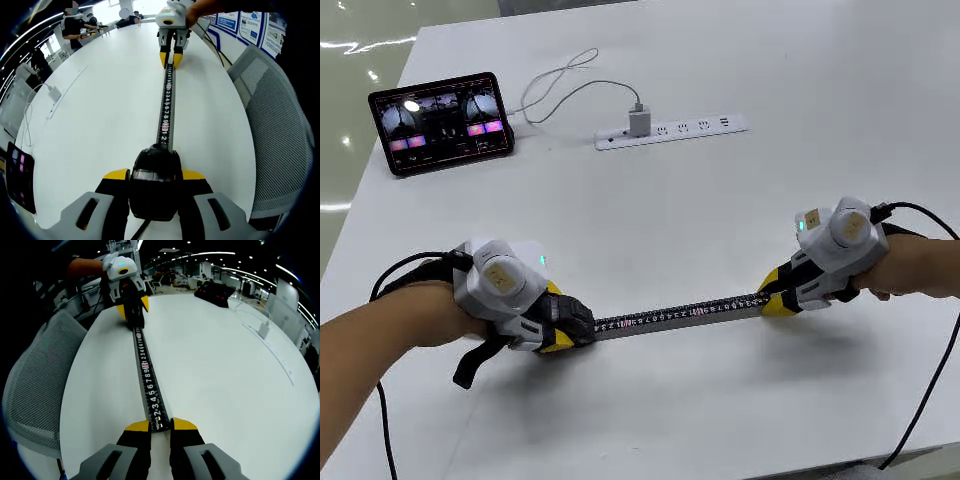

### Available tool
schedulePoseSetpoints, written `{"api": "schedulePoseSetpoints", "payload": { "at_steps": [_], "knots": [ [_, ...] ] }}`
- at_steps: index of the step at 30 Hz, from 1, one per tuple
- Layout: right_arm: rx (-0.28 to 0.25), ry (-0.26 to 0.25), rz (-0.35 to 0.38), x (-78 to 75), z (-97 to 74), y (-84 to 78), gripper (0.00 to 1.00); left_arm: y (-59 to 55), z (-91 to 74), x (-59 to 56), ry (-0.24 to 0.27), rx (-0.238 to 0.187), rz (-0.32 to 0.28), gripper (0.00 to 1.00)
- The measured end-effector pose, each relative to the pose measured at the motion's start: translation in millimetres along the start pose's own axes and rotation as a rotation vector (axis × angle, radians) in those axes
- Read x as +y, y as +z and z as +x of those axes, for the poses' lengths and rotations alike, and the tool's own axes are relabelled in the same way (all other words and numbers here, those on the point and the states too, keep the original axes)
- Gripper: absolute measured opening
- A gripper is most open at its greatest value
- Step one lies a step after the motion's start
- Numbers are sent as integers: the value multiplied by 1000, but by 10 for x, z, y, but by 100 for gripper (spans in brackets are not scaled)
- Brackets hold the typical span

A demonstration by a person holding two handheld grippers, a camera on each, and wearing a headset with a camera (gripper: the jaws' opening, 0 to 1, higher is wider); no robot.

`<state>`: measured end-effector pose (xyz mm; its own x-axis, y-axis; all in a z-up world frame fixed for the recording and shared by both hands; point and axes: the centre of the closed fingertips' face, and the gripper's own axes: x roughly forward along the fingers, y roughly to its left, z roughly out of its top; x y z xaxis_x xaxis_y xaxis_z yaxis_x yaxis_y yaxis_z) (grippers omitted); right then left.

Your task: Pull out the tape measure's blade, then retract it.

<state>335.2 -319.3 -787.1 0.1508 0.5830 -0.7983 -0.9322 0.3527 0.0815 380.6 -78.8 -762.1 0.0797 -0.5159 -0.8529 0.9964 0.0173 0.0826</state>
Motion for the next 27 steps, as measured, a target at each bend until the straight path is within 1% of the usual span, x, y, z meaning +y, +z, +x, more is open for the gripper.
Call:
{"api": "schedulePoseSetpoints", "payload": {
  "at_steps": [2,3,4,6,8,11,17,24,25,27],
  "knots": [
    [2,6,1,10,0,3,10,3,-8,-9,-5,-12,30,32],
    [6,15,7,28,2,6,10,-2,-18,-6,-7,-18,14,32],
    [8,16,-1,23,7,18,10,1,-19,-7,-7,-21,11,32],
    [31,22,-31,31,8,12,10,14,-15,-14,-9,-25,11,32],
    [44,27,-46,35,12,13,10,21,-12,-21,-7,-19,24,32],
    [59,30,-67,35,13,8,11,24,-16,-25,-6,-15,28,32],
    [70,31,-65,37,9,7,12,19,-19,-18,1,-13,33,33],
    [112,28,-130,41,17,5,12,19,-18,-4,5,-6,10,33],
    [126,28,-140,45,15,-2,12,15,-25,-3,3,1,-2,33],
    [134,23,-152,38,10,-1,15,15,-32,1,5,4,-20,35]
  ]
}}
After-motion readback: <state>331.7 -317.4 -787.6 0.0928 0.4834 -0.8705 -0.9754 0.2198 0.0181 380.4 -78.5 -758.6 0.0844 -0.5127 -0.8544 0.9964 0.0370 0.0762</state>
